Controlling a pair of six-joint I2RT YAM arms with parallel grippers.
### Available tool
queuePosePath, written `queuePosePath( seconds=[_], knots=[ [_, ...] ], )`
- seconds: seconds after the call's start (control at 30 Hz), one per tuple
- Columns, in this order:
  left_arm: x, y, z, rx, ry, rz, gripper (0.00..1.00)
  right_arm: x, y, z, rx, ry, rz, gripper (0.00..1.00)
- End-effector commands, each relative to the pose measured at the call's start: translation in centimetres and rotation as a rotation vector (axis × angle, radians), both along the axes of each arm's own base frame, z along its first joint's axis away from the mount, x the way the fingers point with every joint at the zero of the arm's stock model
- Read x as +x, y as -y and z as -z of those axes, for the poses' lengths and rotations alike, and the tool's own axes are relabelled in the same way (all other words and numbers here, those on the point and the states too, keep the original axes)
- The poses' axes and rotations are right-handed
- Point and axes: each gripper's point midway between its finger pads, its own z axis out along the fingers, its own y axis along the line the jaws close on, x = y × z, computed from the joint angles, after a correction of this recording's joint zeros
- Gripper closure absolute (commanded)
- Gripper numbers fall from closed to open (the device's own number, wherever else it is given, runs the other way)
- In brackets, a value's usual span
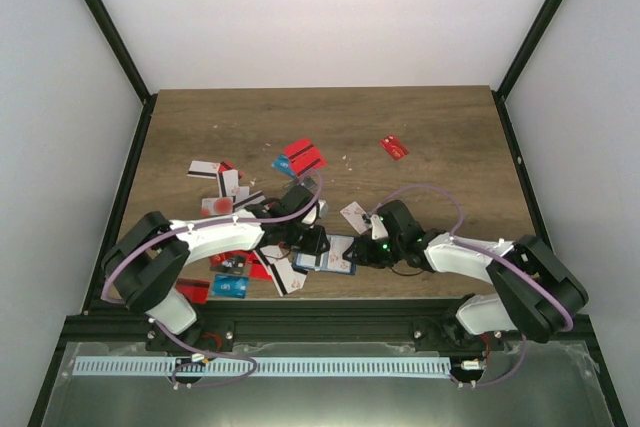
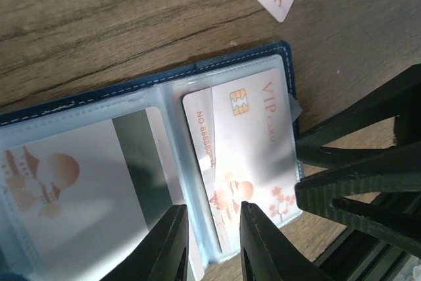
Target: Put the credit cards into the card holder
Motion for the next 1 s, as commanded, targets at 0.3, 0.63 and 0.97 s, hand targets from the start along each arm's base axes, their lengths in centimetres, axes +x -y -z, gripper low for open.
queuePosePath(
  seconds=[0.3,0.63,0.97],
  knots=[
    [-0.9,0.5,2.7,0.006,-0.040,0.032,0.78,1.0,-2.3,-2.6,0.108,0.048,-0.055,0.63],
    [-1.1,1.1,2.4,-0.034,-0.050,0.041,0.79,0.5,-3.6,-5.4,0.210,0.095,-0.134,0.63],
    [-1.4,2.2,1.1,-0.118,-0.061,0.055,0.82,0.2,-4.3,-4.9,0.198,0.075,-0.171,0.61]
  ],
)
